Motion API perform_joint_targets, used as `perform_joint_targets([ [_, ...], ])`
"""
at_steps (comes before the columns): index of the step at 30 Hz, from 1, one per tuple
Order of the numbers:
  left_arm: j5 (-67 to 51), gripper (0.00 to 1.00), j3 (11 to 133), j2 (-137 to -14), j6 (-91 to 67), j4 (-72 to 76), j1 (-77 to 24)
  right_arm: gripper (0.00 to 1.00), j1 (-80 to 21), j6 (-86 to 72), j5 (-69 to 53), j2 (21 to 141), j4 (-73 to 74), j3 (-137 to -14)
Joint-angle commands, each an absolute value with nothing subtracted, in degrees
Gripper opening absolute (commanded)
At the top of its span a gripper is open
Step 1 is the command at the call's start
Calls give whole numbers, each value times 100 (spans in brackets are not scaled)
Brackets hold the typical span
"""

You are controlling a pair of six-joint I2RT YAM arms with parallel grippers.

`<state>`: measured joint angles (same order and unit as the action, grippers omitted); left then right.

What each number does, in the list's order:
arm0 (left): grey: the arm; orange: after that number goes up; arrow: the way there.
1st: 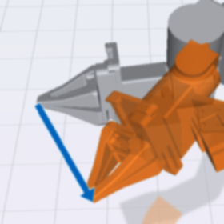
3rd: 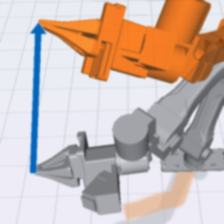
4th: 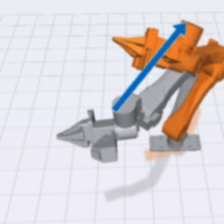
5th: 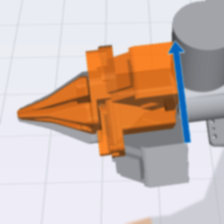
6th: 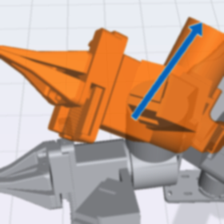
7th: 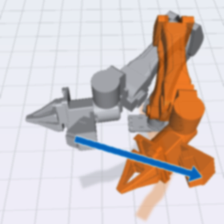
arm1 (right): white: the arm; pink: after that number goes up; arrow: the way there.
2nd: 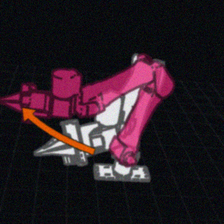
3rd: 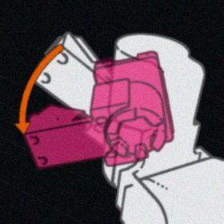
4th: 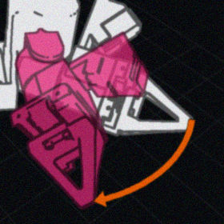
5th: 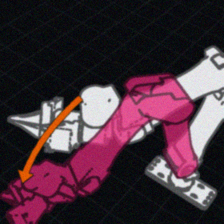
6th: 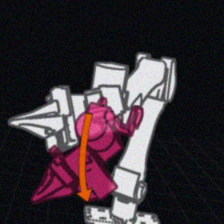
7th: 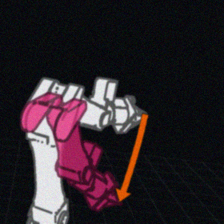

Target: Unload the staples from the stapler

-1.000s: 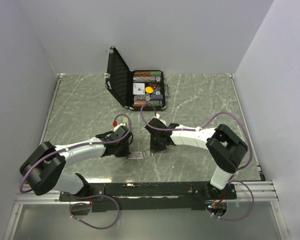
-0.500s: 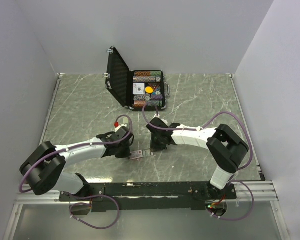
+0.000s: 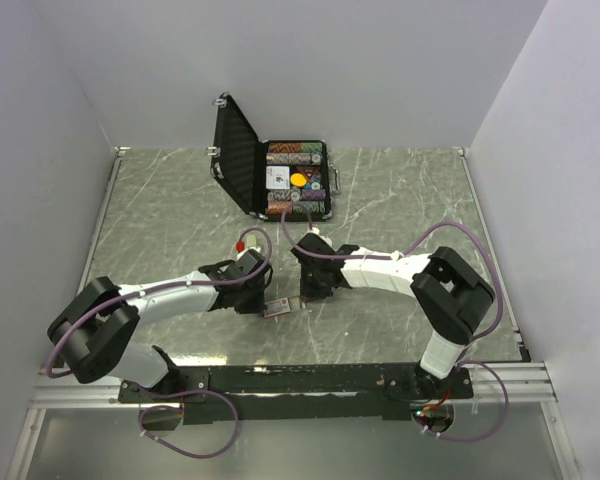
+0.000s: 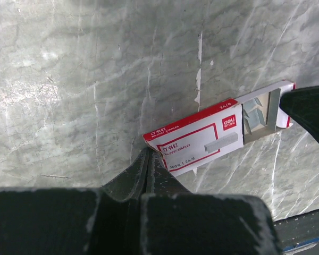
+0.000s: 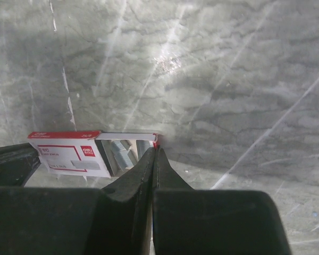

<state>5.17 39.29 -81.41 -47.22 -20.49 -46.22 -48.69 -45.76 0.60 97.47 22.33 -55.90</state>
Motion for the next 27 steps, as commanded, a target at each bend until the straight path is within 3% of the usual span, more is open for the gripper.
perform_joint_targets([
  [1, 553, 1, 4008, -8192, -4535, -2021, -4667, 0, -4825, -4245, 272, 9967, 2259, -5774],
  [27, 133, 1, 4561, -8727, -4254, -853, -4667, 0, -4922, -3832, -651, 9800, 1714, -5678],
])
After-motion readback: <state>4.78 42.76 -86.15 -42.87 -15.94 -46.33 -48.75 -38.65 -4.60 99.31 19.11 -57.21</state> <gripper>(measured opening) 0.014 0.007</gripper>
